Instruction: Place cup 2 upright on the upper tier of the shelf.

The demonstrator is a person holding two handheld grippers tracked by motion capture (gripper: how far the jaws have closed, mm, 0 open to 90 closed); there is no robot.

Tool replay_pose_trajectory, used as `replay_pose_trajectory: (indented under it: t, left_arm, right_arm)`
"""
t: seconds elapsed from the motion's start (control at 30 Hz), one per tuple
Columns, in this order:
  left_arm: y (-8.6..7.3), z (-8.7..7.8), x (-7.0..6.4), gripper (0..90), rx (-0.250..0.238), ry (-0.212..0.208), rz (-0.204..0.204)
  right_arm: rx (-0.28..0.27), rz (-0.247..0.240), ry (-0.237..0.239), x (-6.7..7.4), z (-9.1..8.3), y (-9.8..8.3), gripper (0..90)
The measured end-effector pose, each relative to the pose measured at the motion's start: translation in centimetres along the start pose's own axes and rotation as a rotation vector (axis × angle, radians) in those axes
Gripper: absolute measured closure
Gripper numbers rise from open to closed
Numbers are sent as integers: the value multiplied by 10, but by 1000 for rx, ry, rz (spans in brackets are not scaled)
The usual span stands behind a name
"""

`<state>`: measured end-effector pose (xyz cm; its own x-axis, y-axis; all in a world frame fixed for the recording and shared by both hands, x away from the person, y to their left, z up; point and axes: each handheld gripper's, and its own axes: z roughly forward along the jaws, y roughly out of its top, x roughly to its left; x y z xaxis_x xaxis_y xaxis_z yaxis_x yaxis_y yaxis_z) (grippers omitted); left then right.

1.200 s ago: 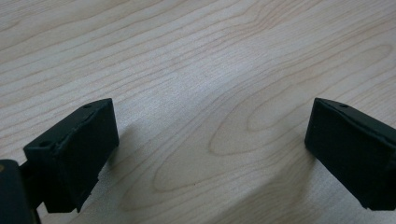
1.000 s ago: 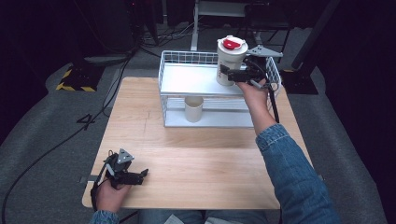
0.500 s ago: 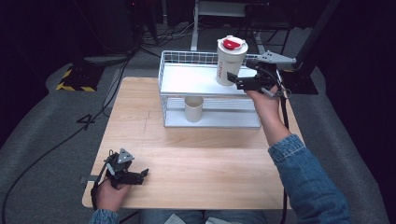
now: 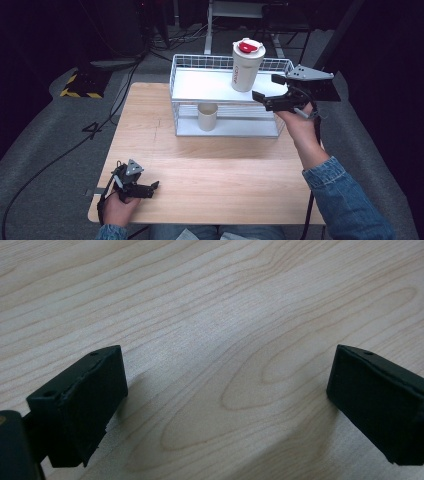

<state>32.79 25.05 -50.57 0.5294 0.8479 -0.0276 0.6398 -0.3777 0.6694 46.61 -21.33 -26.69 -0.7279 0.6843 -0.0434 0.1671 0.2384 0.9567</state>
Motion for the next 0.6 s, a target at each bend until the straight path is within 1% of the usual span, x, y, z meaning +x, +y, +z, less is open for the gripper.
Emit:
replay_pose_trajectory:
  t: [0.1,0.13,0.17,0.2,0.3,0.37,0.47,0.5,0.53,0.6]
  left_arm:
    - [0,0,0,35,0,0,0]
    - [0,0,0,34,1,1,6]
    - [0,0,0,34,0,-2,1]
    - [0,0,1,34,2,2,13]
    - [0,0,0,34,0,-3,-3]
    - [0,0,-1,34,-1,-4,-5]
    - [0,0,0,33,1,-2,3]
    - [0,0,0,33,0,-5,-4]
    - [0,0,0,33,0,-5,0]
    - [0,0,0,32,1,-5,-7]
  right_arm:
    - [4,1,12,2,-6,-3,50]
    - [6,-2,15,3,-9,-4,50]
    - [6,-6,17,4,-11,-5,50]
    - [2,-7,21,4,-14,-6,50]
    - [0,-13,28,6,-20,-9,50]
    - [3,-26,34,8,-26,-12,54]
    - [11,-33,38,11,-32,-19,60]
    - [12,-34,44,11,-35,-22,75]
    - [22,-32,47,11,-39,-26,105]
    - [28,-29,51,11,-44,-31,152]
